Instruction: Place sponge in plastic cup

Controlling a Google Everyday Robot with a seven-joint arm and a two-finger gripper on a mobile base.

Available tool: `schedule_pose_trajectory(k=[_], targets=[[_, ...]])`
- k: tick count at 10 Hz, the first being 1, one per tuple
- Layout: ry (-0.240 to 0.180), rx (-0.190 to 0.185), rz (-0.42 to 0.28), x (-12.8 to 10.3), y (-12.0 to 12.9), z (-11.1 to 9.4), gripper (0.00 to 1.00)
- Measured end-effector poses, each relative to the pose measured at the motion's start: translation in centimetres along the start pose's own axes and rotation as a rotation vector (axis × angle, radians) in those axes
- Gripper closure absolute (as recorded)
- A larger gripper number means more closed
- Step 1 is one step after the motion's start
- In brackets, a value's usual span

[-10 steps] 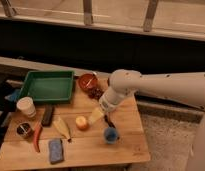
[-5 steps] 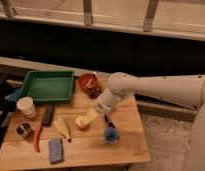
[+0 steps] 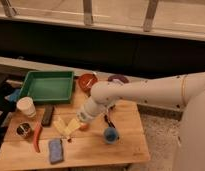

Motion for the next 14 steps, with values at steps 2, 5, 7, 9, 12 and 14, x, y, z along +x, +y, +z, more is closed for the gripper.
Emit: schedule_pose_trajectory(k=[2, 5, 7, 9, 12, 14], targets=[[0.014, -0.002, -0.006, 0.1, 1.1, 1.5, 0.2], [0.019, -0.004, -0.02, 0.0, 1.6, 2.0, 0.2], [0.021, -0.007, -0.024, -0.1, 1.8, 2.1, 0.2], [0.018, -0.023, -0.03, 0.0, 1.8, 2.7, 0.2], [0.011, -0.071, -0.045, -1.4, 3.6, 5.5, 0.2], [0.012, -0.101, -0.044, -1.4, 4.1, 6.9, 0.2]])
